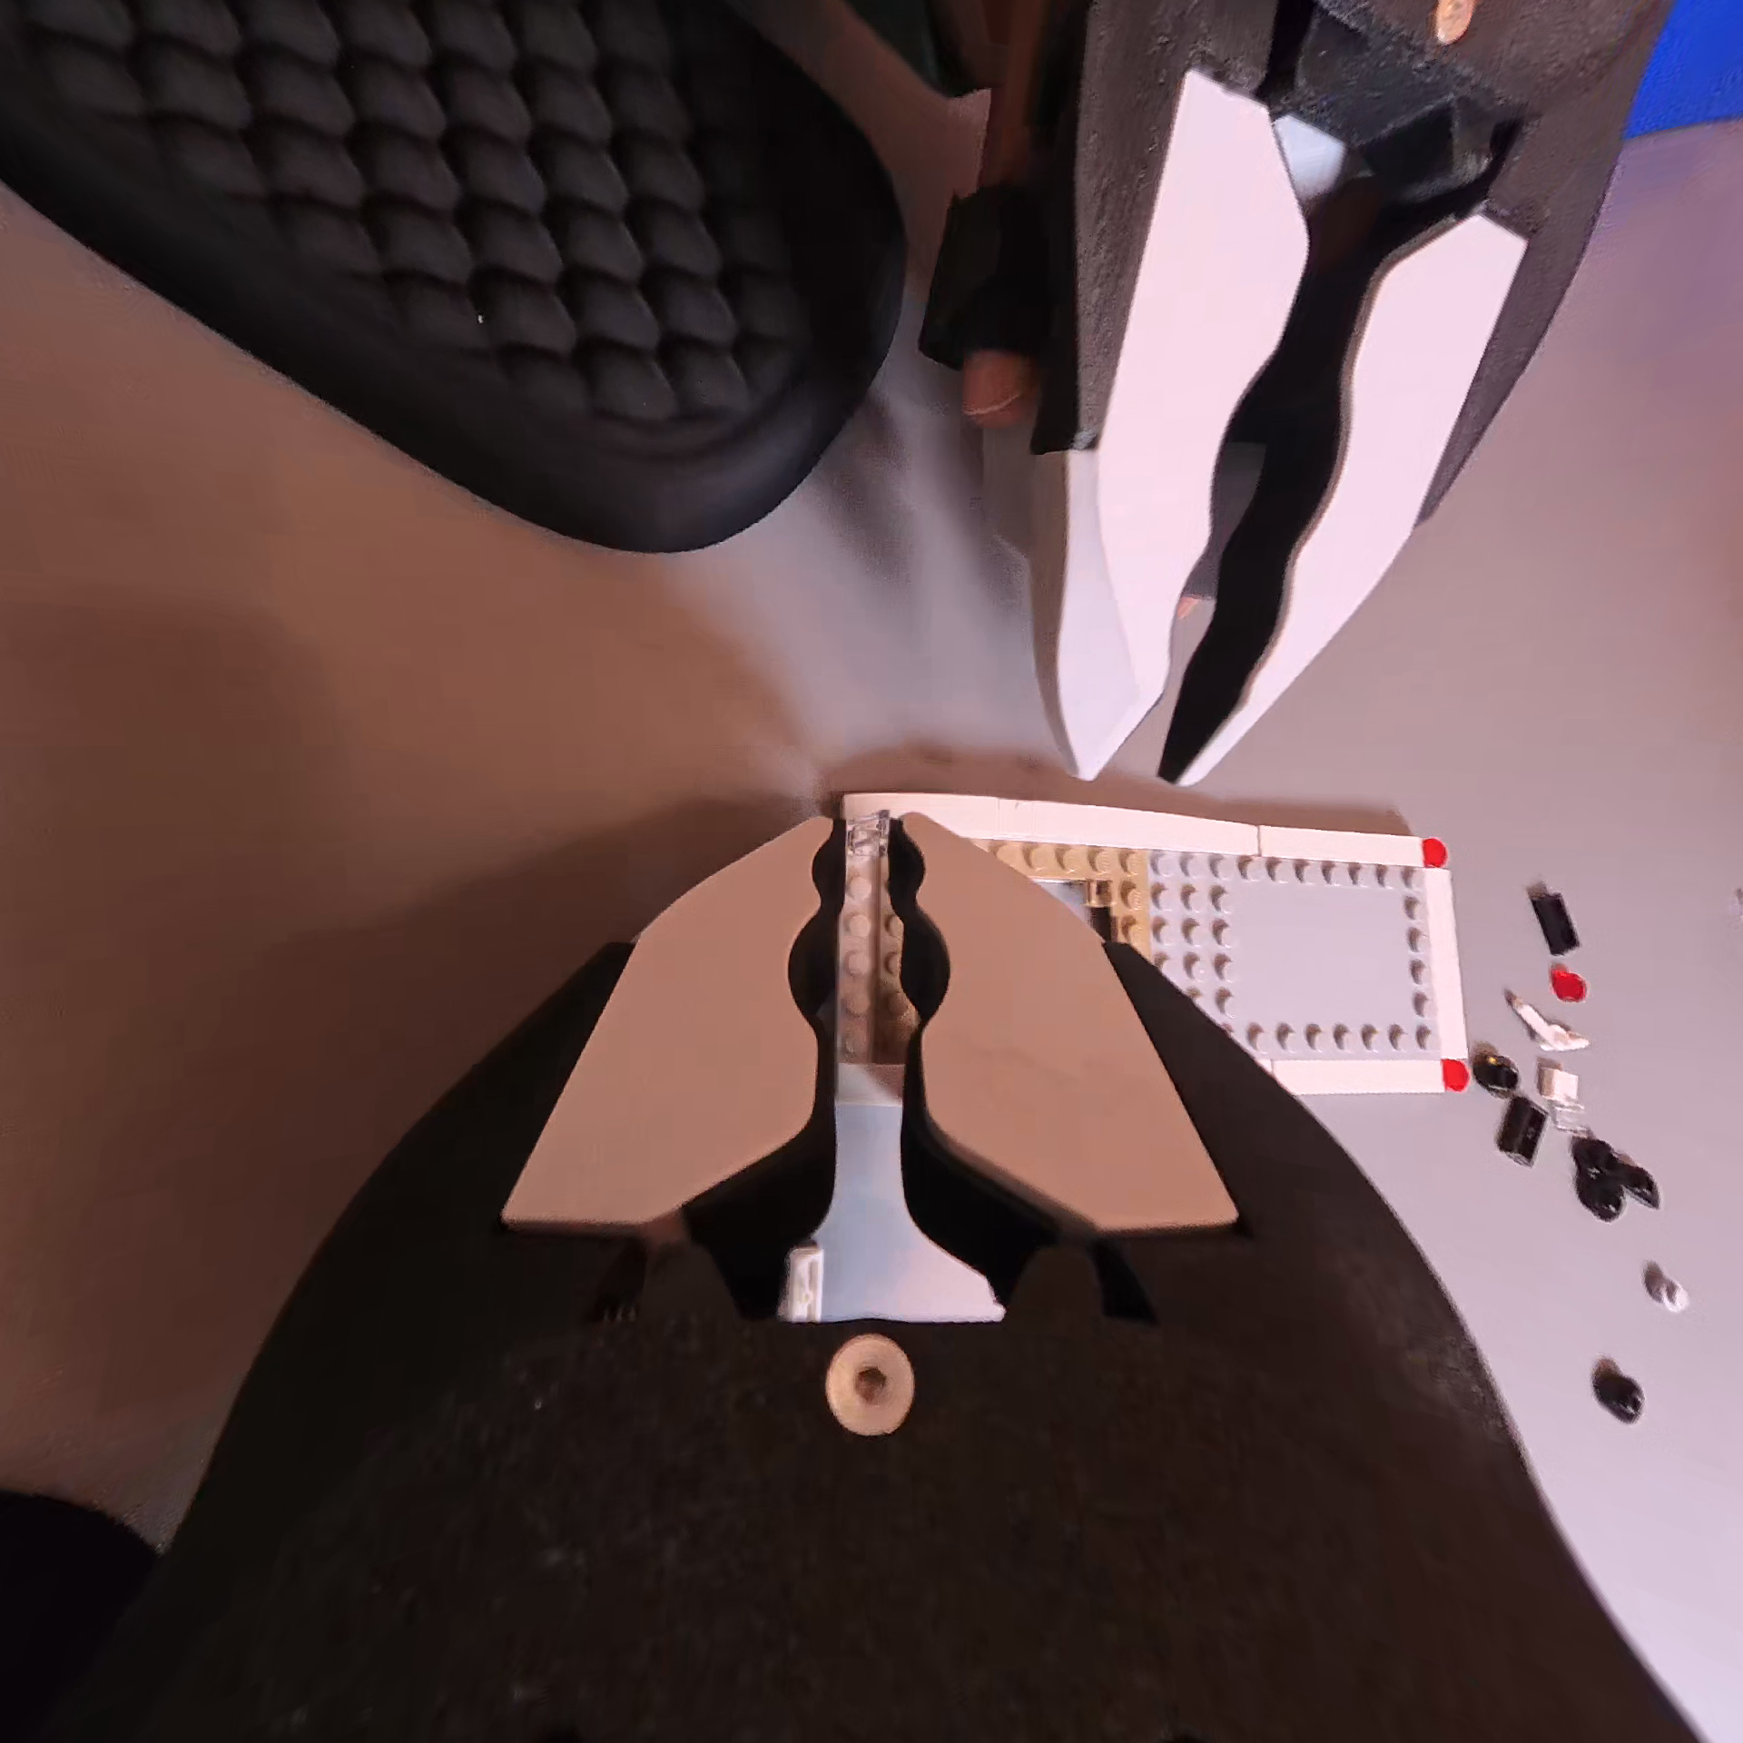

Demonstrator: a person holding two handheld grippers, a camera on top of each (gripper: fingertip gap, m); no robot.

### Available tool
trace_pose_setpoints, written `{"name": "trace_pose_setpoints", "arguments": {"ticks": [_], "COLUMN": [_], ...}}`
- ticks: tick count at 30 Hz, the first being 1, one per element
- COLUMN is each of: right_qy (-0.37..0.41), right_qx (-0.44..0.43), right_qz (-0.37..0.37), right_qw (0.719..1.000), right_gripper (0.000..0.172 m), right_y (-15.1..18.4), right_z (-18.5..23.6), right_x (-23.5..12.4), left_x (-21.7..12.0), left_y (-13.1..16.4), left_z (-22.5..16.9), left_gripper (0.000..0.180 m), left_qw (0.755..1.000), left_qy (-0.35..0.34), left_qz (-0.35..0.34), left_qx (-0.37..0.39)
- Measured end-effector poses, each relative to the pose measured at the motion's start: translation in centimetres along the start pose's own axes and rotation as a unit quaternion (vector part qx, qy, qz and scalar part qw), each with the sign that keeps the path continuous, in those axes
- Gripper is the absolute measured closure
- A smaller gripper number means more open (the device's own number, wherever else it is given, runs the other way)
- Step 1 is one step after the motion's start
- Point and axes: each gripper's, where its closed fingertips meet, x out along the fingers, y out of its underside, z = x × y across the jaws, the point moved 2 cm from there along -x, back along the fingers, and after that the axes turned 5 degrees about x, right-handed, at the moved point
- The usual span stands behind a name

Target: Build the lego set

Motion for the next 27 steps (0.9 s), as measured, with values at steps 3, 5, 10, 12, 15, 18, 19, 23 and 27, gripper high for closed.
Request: {"name": "trace_pose_setpoints", "arguments": {"ticks": [3, 5, 10, 12, 15, 18, 19, 23, 27], "right_qy": [-0.003, 0.002, 0.011, 0.015, 0.014, 0.016, 0.016, 0.017, 0.011], "right_qx": [-0.006, -0.017, -0.038, -0.048, -0.051, -0.057, -0.056, -0.052, -0.035], "right_qz": [0.014, 0.027, 0.062, 0.079, 0.09, 0.096, 0.095, 0.092, 0.073], "right_qw": [1.0, 1.0, 0.997, 0.996, 0.995, 0.994, 0.994, 0.994, 0.997], "right_gripper": [0.164, 0.164, 0.164, 0.164, 0.163, 0.161, 0.161, 0.161, 0.161], "right_y": [0.1, 0.3, 0.6, 0.7, 0.7, 0.8, 0.8, 0.9, 0.5], "right_z": [-0.1, -0.1, -0.2, -0.3, -0.3, -0.3, -0.3, -0.4, -0.5], "right_x": [0.1, 0.1, 0.4, 0.5, 0.5, 0.5, 0.4, 0.3, -0.5], "left_x": [0.3, 0.5, 1.0, 1.1, 1.1, 1.2, 1.2, 1.1, 0.9], "left_y": [0.5, 0.7, 1.3, 1.4, 1.4, 1.6, 1.5, 1.3, 1.1], "left_z": [-0.3, -0.5, -0.7, -0.7, -0.7, -0.7, -0.7, -0.6, -0.5], "left_gripper": [0.163, 0.163, 0.163, 0.164, 0.164, 0.164, 0.164, 0.164, 0.165], "left_qw": [1.0, 0.999, 0.998, 0.998, 0.997, 0.997, 0.997, 0.997, 0.997], "left_qy": [0.002, 0.003, 0.0, -0.002, -0.006, -0.01, -0.011, -0.014, -0.02], "left_qz": [0.014, 0.021, 0.041, 0.042, 0.047, 0.052, 0.051, 0.047, 0.041], "left_qx": [0.019, 0.024, 0.042, 0.048, 0.055, 0.06, 0.06, 0.062, 0.065]}}
